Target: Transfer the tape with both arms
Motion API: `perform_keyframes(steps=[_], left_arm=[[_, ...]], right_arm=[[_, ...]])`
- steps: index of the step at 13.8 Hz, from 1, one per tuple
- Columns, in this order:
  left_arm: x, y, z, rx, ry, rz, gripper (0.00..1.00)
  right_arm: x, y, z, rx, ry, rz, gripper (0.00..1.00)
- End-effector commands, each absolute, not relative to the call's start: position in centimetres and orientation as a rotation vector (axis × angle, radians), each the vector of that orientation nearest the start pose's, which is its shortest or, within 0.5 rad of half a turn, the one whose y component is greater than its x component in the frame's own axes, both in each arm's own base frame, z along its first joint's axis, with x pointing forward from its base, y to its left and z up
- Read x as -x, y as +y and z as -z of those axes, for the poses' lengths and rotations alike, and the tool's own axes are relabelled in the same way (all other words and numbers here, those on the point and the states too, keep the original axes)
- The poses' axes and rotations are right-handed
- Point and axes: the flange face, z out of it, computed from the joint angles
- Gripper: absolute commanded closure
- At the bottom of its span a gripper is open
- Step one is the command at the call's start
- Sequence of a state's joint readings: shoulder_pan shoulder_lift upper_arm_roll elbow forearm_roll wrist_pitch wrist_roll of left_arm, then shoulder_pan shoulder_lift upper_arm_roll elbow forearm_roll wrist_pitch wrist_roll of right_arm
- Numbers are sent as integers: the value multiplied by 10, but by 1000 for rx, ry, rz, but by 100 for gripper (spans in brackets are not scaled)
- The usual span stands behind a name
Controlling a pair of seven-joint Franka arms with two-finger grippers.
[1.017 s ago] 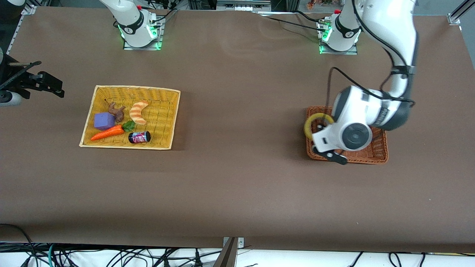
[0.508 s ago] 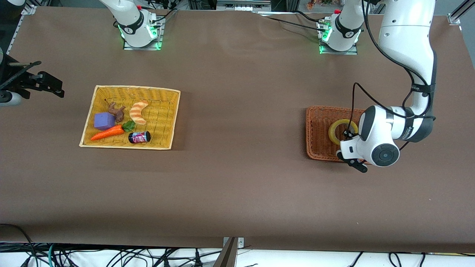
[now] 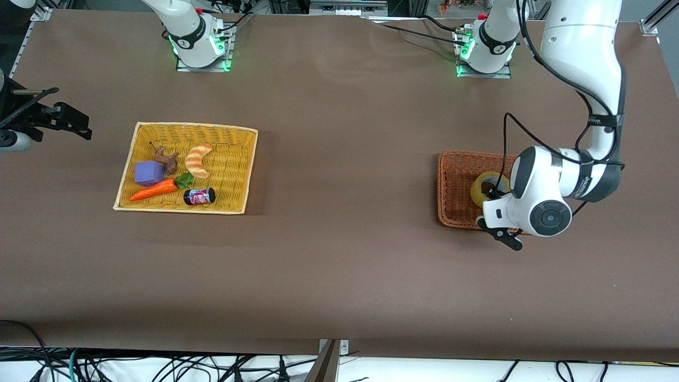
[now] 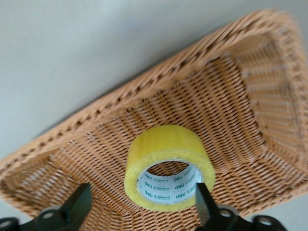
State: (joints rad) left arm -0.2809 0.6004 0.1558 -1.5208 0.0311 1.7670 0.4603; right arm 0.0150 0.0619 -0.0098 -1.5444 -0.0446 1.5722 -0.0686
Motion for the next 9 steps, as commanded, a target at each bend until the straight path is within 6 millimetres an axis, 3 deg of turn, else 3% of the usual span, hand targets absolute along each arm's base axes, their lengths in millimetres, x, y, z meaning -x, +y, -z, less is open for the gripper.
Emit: perform_keyframes(steps=[1, 3, 5, 9], left_arm=[[-651, -112, -360, 2917, 957, -415, 0], [-648, -112, -406, 2928, 955, -306, 0], [-637, -108, -465, 2937, 956, -202, 0], [-629, -94, -555, 2962, 876, -173, 0]], right_arm=[[-575, -3, -606, 3174, -127, -46, 0], [-575, -3, -606, 3174, -127, -46, 0], [-575, -4, -606, 3174, -122, -46, 0], [-575, -4, -606, 3174, -118, -46, 0]])
